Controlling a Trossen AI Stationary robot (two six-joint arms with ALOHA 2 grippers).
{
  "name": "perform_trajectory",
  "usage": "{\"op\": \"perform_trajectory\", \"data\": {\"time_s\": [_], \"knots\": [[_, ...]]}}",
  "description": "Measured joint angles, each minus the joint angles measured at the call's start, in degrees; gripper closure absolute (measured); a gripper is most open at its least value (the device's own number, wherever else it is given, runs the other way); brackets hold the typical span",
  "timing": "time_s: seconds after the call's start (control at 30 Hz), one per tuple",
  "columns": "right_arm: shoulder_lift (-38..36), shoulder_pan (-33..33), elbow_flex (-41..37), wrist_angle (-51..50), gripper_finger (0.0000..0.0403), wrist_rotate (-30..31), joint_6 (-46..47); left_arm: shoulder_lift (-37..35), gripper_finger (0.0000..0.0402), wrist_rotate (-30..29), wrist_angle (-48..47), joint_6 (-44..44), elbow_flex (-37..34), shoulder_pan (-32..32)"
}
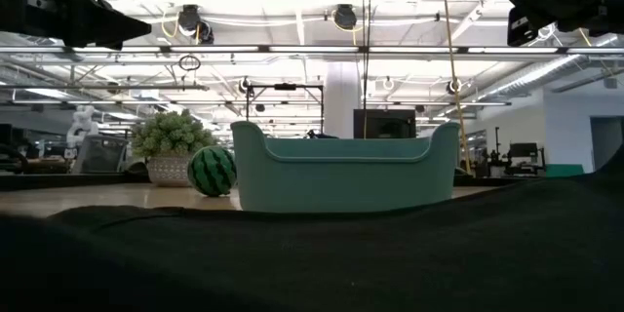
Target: Pick and placing Produce into tupperware
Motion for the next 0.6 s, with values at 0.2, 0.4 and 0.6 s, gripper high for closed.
{"op": "perform_trajectory", "data": {"time_s": [0.2, 0.4, 0.6], "knots": [[0.0, 0.0, 0.0, 0.0, 0.0403, 0.0, 0.0, 0.0, 0.038, 0.0, 0.0, 0.0, 0.0, 0.0], [0.0, 0.0, 0.0, 0.0, 0.0403, 0.0, 0.0, 0.0, 0.038, 0.0, 0.0, 0.0, 0.0, 0.0], [0.0, 0.0, 0.0, 0.0, 0.0403, 0.0, 0.0, 0.0, 0.038, 0.0, 0.8, 3.7, 0.0, 0.0]]}}
